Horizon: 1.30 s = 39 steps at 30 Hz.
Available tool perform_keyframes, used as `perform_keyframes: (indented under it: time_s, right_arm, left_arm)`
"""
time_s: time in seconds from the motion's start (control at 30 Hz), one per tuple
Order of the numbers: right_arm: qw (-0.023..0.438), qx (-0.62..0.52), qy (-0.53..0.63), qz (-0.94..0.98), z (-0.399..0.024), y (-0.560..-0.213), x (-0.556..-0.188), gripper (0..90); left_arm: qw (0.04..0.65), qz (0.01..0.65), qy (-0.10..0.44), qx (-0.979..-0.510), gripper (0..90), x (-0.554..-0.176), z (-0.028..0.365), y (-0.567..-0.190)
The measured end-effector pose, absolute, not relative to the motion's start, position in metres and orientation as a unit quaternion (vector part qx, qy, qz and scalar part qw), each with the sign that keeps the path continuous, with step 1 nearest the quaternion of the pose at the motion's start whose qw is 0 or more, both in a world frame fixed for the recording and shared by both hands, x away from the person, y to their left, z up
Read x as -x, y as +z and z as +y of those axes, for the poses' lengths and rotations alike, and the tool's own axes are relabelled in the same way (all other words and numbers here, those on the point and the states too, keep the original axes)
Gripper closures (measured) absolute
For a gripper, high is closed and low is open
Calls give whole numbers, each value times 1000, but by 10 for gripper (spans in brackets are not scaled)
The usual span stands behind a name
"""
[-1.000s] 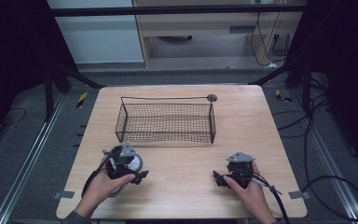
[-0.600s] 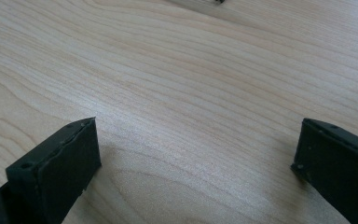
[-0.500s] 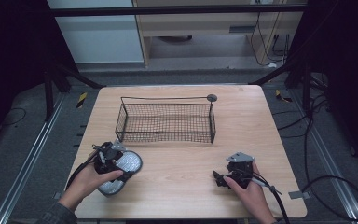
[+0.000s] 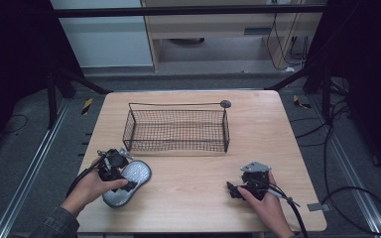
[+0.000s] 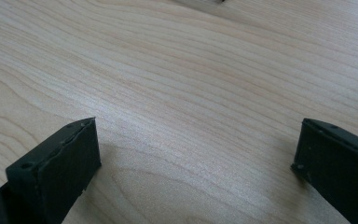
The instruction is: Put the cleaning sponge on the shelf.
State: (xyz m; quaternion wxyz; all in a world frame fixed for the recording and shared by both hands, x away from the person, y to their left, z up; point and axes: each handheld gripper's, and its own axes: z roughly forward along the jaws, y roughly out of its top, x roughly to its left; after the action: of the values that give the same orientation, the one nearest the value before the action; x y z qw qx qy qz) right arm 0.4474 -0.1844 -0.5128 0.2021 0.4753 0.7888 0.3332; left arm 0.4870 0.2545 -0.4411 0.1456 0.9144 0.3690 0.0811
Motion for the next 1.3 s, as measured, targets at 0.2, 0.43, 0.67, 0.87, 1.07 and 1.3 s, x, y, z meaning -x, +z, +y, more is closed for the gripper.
perform_keyframes:
  time_s: [0.2,0.43,0.67,0.87,1.07,1.3]
  right_arm:
    - [201,-475,333,790,-184,-513,-447,4]
    - [200,-474,333,790,-184,-513,-447,4]
    - [200,-474,332,790,-184,-513,-447,4]
    - [200,-474,332,791,-184,-513,-447,4]
    - [200,-473,332,791,-184,-513,-447,4]
    - [200,-472,332,792,-184,-513,-446,4]
  left_arm:
    - [126,377,69,-915,40,-489,256,-449]
    - [129,391,58,-910,40,-488,257,-455]
    - [131,396,57,-907,40,-489,258,-460]
    - [126,399,50,-907,40,-492,255,-465]
    - [124,400,49,-907,40,-494,255,-467]
    - [127,405,45,-904,22,-495,256,-472]
